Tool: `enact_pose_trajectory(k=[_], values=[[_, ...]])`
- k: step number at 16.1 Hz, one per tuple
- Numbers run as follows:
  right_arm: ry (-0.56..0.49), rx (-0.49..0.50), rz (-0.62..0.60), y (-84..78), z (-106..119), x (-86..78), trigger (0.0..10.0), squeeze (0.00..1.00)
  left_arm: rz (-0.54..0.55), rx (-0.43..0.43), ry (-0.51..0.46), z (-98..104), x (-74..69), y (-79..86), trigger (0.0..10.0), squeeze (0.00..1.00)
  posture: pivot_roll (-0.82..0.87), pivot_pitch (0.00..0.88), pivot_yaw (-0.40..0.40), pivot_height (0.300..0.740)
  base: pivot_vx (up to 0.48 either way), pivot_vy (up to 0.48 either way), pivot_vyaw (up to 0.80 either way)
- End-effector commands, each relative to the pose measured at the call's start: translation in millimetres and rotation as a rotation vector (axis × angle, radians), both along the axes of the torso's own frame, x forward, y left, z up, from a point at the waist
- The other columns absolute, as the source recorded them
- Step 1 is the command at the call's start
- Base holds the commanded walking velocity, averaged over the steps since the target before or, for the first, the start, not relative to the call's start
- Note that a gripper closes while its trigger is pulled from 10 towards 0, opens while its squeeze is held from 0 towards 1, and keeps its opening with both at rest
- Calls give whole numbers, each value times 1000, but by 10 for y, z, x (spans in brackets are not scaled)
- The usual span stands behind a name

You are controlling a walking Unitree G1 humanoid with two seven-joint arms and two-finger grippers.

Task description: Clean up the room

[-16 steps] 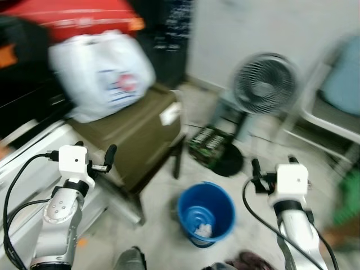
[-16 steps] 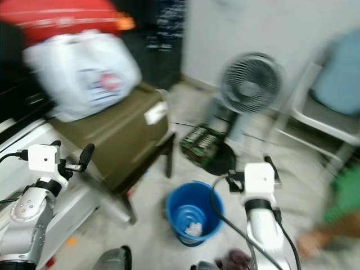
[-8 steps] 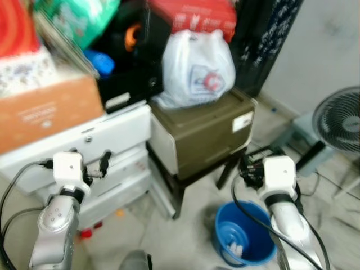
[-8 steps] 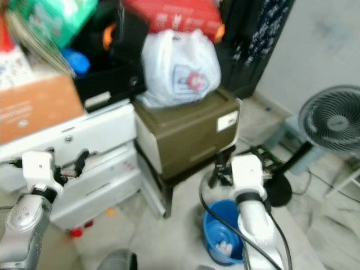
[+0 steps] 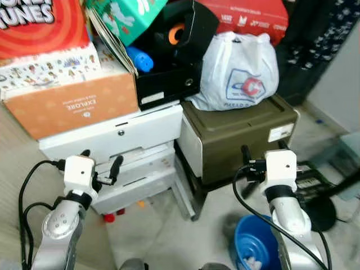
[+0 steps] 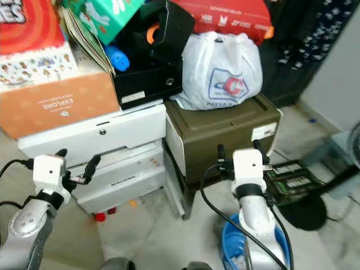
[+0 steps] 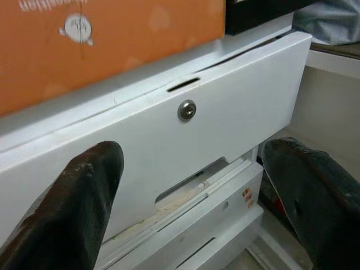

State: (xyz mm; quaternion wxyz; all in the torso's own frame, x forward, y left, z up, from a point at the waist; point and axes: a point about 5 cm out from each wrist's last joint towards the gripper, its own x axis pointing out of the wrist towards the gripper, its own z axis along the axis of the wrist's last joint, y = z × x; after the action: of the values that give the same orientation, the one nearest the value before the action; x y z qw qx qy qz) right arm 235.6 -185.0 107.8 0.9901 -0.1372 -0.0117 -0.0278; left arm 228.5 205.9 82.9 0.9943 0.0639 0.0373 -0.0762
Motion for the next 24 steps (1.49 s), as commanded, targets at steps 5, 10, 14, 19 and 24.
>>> enact_pose_trajectory(k=[5, 10, 14, 19, 24], values=[[43, -8, -32, -127, -86, -42, 10000, 0, -2, 41, 26, -40, -86, 22, 10000, 0, -80, 40, -23, 740, 0, 0, 0], [28, -5, -24, -111, -57, 8, 10000, 0, -14, 39, 17, -7, -21, 5, 10000, 0, -88, 52, -16, 740, 0, -192, 0], [32, 0, -16, -72, -73, 24, 10000, 0, -23, 40, 18, -8, 1, -5, 10000, 0, -86, 58, -17, 740, 0, -472, 0], [30, 4, -11, -64, -68, 40, 10000, 0, -25, 36, 18, -13, 15, -27, 10000, 0, -87, 57, -22, 740, 0, -327, 0], [47, -11, 5, -36, -106, 5, 10000, 0, -9, 22, 32, -50, 15, -34, 10000, 0, -81, 56, -31, 740, 0, 0, 320]])
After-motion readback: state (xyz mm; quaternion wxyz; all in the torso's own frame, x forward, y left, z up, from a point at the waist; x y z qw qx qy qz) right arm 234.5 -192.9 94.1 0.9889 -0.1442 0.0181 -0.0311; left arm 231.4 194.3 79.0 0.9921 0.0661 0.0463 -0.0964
